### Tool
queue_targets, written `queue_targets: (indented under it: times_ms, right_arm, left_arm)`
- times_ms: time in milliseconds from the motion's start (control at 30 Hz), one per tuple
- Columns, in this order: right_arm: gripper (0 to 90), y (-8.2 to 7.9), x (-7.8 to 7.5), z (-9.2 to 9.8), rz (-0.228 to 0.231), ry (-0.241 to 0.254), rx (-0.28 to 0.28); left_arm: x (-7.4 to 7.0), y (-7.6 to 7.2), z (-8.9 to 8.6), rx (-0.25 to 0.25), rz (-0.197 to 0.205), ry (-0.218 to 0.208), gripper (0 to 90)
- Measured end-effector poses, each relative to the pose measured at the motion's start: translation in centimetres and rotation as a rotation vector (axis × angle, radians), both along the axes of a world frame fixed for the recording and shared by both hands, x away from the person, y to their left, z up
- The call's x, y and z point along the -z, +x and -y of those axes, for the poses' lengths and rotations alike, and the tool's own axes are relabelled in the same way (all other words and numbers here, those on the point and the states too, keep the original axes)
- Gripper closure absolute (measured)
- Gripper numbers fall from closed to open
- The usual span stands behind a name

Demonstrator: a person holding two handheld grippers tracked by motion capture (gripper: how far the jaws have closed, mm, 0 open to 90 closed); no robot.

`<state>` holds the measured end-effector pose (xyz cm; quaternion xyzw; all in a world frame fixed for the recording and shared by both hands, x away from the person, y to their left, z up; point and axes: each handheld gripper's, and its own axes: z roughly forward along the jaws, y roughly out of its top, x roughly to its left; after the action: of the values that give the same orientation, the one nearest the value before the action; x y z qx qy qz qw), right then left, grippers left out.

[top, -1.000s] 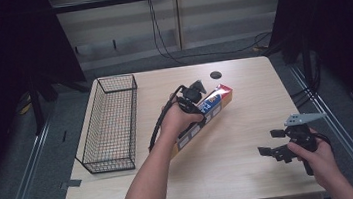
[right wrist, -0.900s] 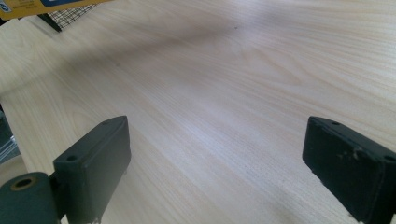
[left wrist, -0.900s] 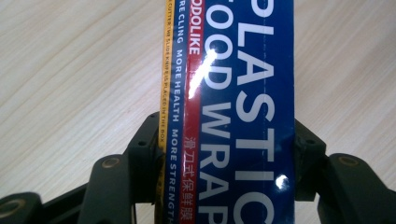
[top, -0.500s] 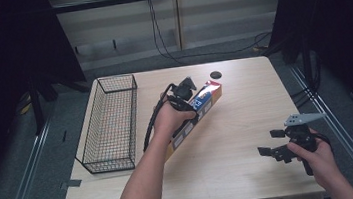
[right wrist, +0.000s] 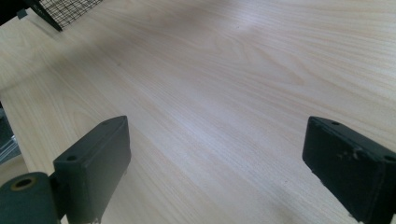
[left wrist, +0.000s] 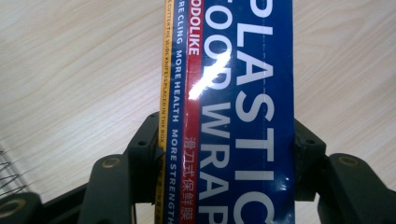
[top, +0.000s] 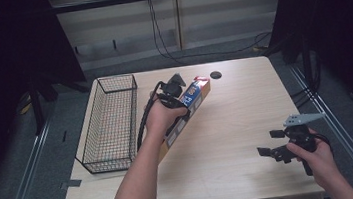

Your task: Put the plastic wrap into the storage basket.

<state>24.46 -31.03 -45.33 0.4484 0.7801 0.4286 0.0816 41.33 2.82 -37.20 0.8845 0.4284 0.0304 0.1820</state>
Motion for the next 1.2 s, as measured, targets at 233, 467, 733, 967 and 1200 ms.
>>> queue_targets:
  times_ms: [233,467,733,967,1200]
  right_arm:
    - [7.8,0.0,0.0,-0.1,0.001,0.0,0.0]
    - [7.8,0.0,0.0,-0.1,0.008,-0.005,-0.008]
    - [7.8,0.0,0.0,-0.2,0.011,-0.011,-0.011]
    - [7.7,0.0,0.0,-0.2,0.009,-0.01,-0.011]
    - [7.7,0.0,0.0,-0.2,0.007,-0.011,-0.01]
  left_arm:
    - [-0.7,0.0,-0.8,-0.037,-0.002,0.002,42.6]
    - [-1.3,0.2,-1.8,-0.066,0.005,0.005,42.6]
    - [-1.7,0.2,-2.6,-0.106,0.015,0.003,42.6]
    - [-2.1,0.3,-3.1,-0.124,0.02,0.004,42.6]
    - [-2.5,0.3,-3.6,-0.153,0.015,0.004,42.6]
